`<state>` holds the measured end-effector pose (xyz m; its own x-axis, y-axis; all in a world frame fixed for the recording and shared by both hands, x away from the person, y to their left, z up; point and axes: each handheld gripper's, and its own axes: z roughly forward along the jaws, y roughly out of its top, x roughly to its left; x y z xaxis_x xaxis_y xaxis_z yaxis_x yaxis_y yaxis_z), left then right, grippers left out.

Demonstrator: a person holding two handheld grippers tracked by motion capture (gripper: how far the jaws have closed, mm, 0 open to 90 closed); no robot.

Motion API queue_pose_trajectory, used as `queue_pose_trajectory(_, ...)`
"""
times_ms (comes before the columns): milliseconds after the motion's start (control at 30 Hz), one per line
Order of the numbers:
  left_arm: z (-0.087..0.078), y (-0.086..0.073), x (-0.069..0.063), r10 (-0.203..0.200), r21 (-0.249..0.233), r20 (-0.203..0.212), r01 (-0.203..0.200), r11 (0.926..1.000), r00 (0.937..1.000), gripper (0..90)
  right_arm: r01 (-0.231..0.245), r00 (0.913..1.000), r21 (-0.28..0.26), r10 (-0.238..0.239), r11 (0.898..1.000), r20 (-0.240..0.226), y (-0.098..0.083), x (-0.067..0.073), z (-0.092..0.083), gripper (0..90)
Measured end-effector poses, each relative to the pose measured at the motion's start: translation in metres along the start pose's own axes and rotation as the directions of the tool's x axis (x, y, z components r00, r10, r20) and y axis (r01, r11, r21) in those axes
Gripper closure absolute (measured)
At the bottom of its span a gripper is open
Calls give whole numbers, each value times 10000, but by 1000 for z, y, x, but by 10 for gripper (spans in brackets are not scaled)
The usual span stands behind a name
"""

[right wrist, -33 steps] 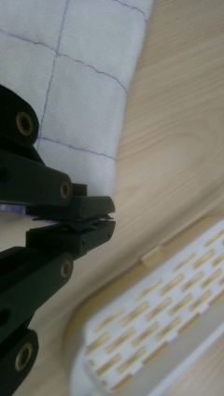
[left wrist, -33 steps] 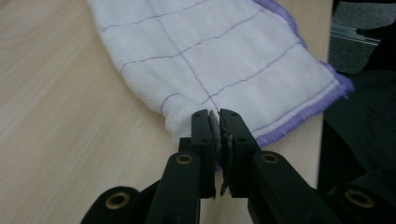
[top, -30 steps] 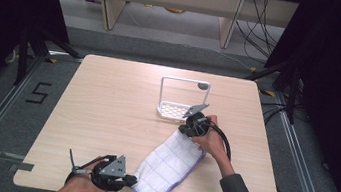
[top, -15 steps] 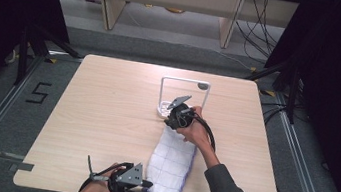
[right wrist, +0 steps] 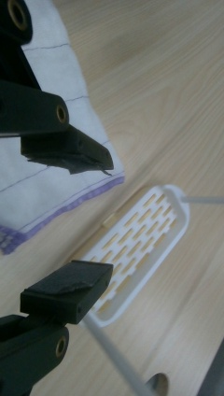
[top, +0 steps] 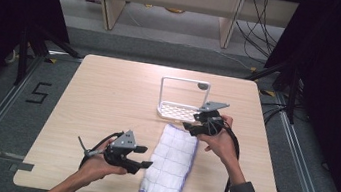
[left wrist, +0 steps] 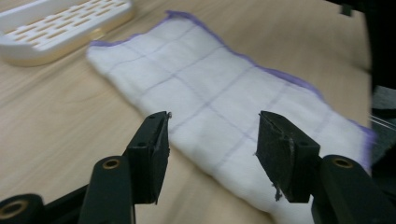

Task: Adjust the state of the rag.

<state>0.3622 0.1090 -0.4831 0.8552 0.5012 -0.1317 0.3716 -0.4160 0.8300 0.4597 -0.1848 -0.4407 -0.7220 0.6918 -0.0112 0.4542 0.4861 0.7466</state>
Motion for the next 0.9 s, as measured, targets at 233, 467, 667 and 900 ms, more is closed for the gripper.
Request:
queue_pose_trajectory(233, 27, 11, 34, -476, 274, -892, 502, 9984, 9949, 428, -871, 9960, 949, 846, 9917, 302, -26, -11, -7, 454)
queue_pose_trajectory(467, 57, 33, 55, -570, 585, -1256, 648, 9962, 9904, 418, -1068, 9926, 1272, 984, 9861, 709, -38, -15, 5, 460)
queue_pose_trajectory(667, 78, 46, 69, -822, 535, -1629, 920, 9943, 9832, 420, -1194, 9916, 1703, 1087, 9781, 705, -37, -12, 6, 471)
queue_pose_trajectory(900, 101, 49, 75, -1094, 733, -1647, 1228, 9897, 9802, 432, -749, 9945, 1917, 591, 9786, 865, -40, -11, 14, 524)
